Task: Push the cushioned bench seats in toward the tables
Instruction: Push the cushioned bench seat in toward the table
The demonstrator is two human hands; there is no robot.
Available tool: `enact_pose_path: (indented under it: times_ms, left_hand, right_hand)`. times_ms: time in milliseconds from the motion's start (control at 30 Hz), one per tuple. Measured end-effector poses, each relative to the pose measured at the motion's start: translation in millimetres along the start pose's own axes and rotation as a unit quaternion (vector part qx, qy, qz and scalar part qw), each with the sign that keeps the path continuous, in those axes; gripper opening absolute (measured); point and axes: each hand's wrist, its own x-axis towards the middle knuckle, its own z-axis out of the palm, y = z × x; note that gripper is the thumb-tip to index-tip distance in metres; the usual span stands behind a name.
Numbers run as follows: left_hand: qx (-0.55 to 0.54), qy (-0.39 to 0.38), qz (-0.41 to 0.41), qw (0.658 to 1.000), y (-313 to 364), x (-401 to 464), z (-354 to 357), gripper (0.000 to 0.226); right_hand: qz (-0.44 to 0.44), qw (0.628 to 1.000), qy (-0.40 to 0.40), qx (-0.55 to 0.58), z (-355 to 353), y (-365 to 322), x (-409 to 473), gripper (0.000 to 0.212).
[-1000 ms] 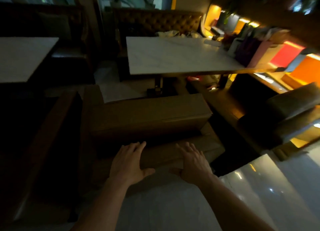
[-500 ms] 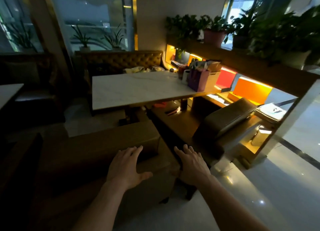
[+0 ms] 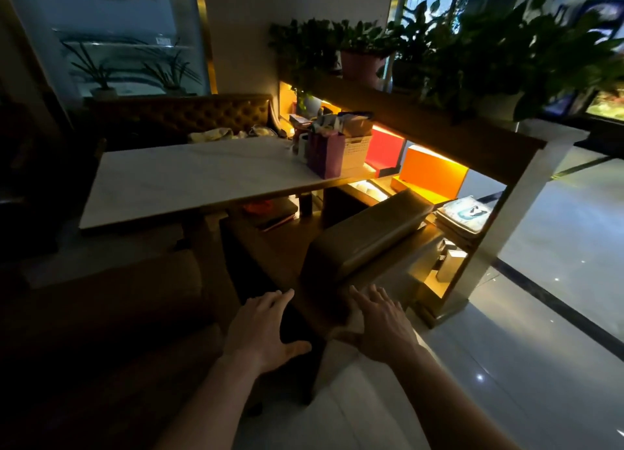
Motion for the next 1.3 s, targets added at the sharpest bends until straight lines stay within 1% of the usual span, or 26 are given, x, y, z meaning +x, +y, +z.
enact_pose_path:
  times_ms: [100,167,233,400,533,700,800,967,1100,1200,1300]
  left_hand:
    - [-0.018,-0.012,0.019,1.0,31,51,29,0.103]
    - [-0.044,-0.02,0.032,0.998,56,126,71,0.102]
    - [-0.07,-0.051,0.023,0.996,83,190,105,0.101]
    - [-0.054,-0.045,0.026,0.997,92,210,115,0.105]
    - [-0.078,-0.068,0.012,0.995,126,274,137,0.1]
    - [-0.093,-0.072,-0.042,0.992,154,333,177,0.095]
    - [-0.085,-0.07,-0.083,0.99,170,363,209,0.094]
    - [-0.062,-0.051,-0.192,0.978,195,403,261,0.09]
    - [-0.021,-0.015,-0.271,0.962,204,416,292,0.089]
    - [0.016,0.02,-0.297,0.955,203,418,302,0.089]
    - [0.024,0.025,-0.322,0.946,198,418,306,0.09]
  right_hand:
    - [0.021,1.0,-0.008,-0.012,3,50,31,0.099]
    - [0.051,0.998,-0.027,-0.024,9,108,84,0.1]
    - [0.079,0.994,-0.07,-0.038,11,161,133,0.101]
    - [0.04,0.997,-0.052,-0.037,9,168,150,0.101]
    - [0.053,0.995,-0.073,-0.032,3,230,214,0.102]
    - [0.031,0.993,-0.104,-0.036,11,294,282,0.1]
    - [-0.012,0.99,-0.127,-0.056,25,335,325,0.099]
    - [-0.089,0.98,-0.158,-0.076,51,403,394,0.101]
    - [-0.151,0.973,-0.15,-0.088,67,444,440,0.11]
    - [-0.185,0.967,-0.148,-0.09,84,459,465,0.119]
    - [-0.207,0.968,-0.119,-0.08,101,472,466,0.117]
